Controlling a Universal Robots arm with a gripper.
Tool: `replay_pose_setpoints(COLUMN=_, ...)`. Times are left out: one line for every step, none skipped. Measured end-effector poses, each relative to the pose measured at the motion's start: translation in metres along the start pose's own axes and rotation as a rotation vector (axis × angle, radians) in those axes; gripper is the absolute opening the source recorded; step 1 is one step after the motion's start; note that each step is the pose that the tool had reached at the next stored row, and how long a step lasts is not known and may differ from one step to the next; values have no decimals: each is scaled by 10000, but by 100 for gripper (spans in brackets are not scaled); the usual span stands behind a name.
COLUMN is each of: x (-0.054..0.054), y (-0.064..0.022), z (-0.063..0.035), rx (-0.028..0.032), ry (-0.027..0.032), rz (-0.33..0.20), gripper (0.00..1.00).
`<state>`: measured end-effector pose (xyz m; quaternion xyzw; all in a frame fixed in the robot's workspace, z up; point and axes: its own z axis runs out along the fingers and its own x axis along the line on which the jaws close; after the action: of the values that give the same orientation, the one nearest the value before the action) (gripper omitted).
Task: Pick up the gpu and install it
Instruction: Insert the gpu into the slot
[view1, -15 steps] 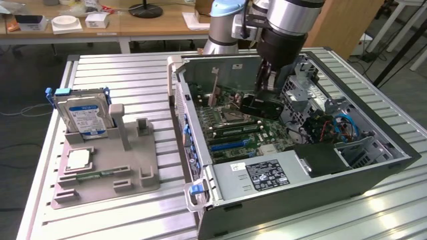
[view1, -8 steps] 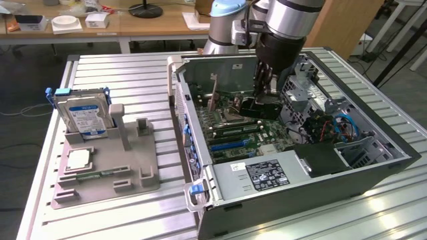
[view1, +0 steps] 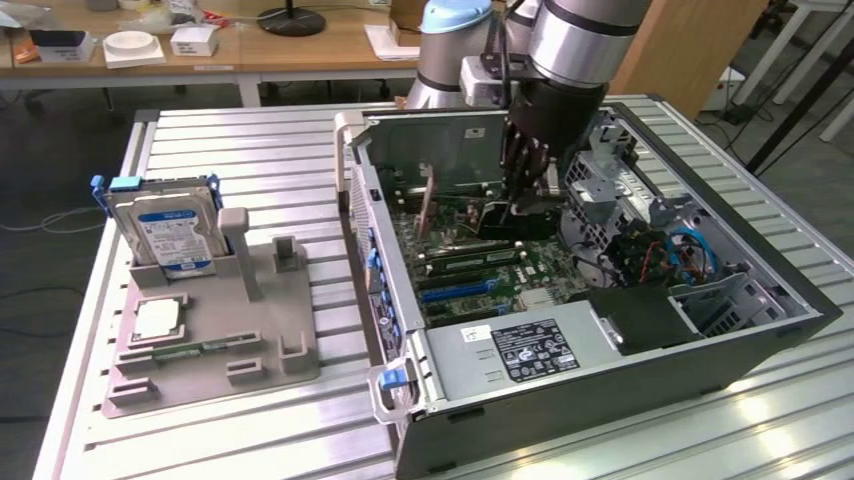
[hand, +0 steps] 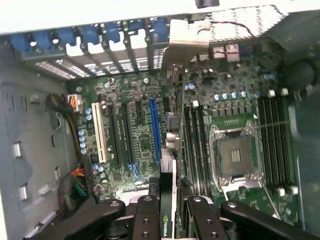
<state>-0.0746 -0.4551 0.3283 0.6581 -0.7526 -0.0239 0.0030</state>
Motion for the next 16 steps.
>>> replay_pose_setpoints(x=0, y=0, z=8, rx=-4, ry=6, rz=-180, gripper=26)
replay_pose_setpoints(x=0, y=-1, z=16, rx=-9, ry=14, rz=-371, gripper=26)
replay_pose_setpoints(x=0, y=-1, z=22, rx=-14, ry=21, rz=-546, gripper=26)
replay_pose_setpoints(x=0, y=-1, z=27, rx=-18, ry=29, rz=-714, gripper=26)
replay_pose_setpoints(x=1, y=-1, z=31, rx=-22, ry=34, rz=-869, gripper=26)
replay_pose_setpoints(x=1, y=-1, z=35, rx=-26, ry=39, rz=-1013, gripper=26)
replay_pose_setpoints(x=1, y=-1, z=35, rx=-29, ry=44, rz=-1096, gripper=26)
replay_pose_setpoints(x=1, y=-1, z=35, rx=-29, ry=44, rz=-1108, gripper=26)
replay_pose_setpoints(x=1, y=-1, z=35, rx=-29, ry=44, rz=-1108, gripper=26)
replay_pose_setpoints(x=1, y=-1, z=35, rx=-29, ry=44, rz=-1109, gripper=26)
replay_pose_setpoints(x=1, y=-2, z=36, rx=-24, ry=43, rz=-1110, gripper=26)
replay_pose_setpoints(x=0, y=-2, z=44, rx=0, ry=36, rz=-1113, gripper=26)
replay_pose_setpoints(x=1, y=-2, z=56, rx=30, ry=34, rz=-1115, gripper=26)
replay_pose_setpoints(x=2, y=-1, z=67, rx=51, ry=41, rz=-1121, gripper=26)
replay_pose_setpoints(x=7, y=11, z=180, rx=188, ry=82, rz=-1200, gripper=26)
replay_pose_setpoints(x=9, y=25, z=192, rx=190, ry=105, rz=-1220, gripper=26)
